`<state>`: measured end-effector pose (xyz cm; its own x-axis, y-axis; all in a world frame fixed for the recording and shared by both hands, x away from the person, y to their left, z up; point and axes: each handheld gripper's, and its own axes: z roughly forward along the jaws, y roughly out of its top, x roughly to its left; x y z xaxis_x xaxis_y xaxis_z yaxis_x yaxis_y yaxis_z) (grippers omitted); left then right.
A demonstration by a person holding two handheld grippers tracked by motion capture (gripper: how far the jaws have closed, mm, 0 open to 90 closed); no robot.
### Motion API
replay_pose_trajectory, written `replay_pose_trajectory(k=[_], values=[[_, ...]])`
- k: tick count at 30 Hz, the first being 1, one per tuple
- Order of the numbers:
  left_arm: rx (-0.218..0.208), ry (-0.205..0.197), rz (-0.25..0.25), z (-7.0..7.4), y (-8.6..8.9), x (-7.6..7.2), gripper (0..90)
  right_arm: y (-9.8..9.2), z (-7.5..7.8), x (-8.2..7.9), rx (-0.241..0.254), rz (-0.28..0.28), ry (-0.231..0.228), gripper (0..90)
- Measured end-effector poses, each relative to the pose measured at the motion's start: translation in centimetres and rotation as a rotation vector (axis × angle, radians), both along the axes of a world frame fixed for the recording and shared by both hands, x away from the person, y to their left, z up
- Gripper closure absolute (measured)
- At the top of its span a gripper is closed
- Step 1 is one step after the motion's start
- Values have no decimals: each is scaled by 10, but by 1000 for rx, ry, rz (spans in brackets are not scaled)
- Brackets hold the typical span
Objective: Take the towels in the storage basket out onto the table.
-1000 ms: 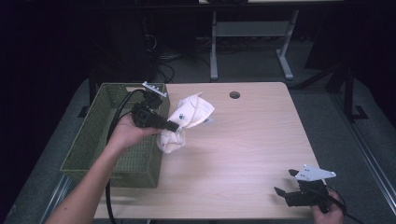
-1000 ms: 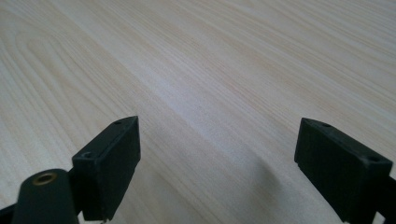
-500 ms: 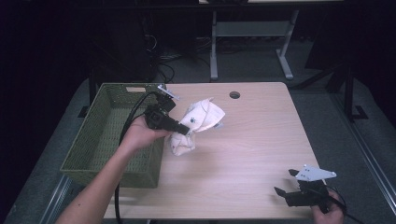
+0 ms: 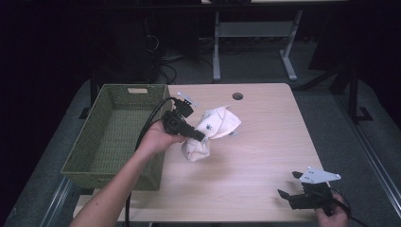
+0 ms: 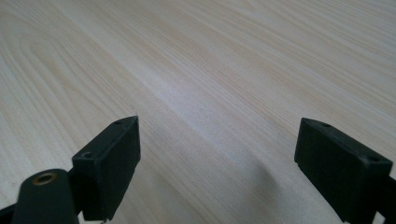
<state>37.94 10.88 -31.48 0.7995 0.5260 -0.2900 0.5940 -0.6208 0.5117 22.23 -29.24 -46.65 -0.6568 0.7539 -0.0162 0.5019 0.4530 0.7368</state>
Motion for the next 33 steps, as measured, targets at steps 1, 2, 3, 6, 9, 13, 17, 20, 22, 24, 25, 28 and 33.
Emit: replay_pose_trajectory(k=[1, 2, 3, 6, 9, 13, 17, 20, 22, 24, 25, 28, 33], values=[[2, 0, -3, -1, -2, 0, 748, 0, 0, 0, 1, 1, 0, 140], [6, 1, -7, -2, -4, 0, 748, 0, 0, 0, 0, 1, 0, 140], [8, 1, -8, -3, -6, 1, 748, 0, 0, 0, 1, -1, 1, 140], [13, 12, -15, -7, -12, 3, 748, -2, 0, 0, 6, -5, -3, 140], [14, 21, -20, -10, -18, 4, 748, -2, 0, 0, 9, -6, -3, 140], [17, 32, -31, -18, -27, 6, 747, -2, 0, 0, 7, -5, -2, 140], [8, 43, -28, -25, -37, 7, 747, -2, 0, 0, 8, -3, -2, 140], [10, 57, -35, -33, -44, 9, 744, -2, 0, 0, 10, -4, -4, 140], [25, 63, -42, -37, -49, 9, 742, -2, 0, 0, 11, -5, -4, 140], [26, 67, -42, -42, -53, 9, 742, -2, 1, 0, 10, -4, -3, 140], [22, 73, -47, -43, -54, 10, 742, -2, 1, 0, 12, -5, -3, 140], [22, 81, -45, -50, -60, 11, 742, -2, 1, 0, 9, -2, -3, 140], [10, 103, -49, -60, -69, 11, 739, -2, 1, 1, 12, -2, -3, 140]])
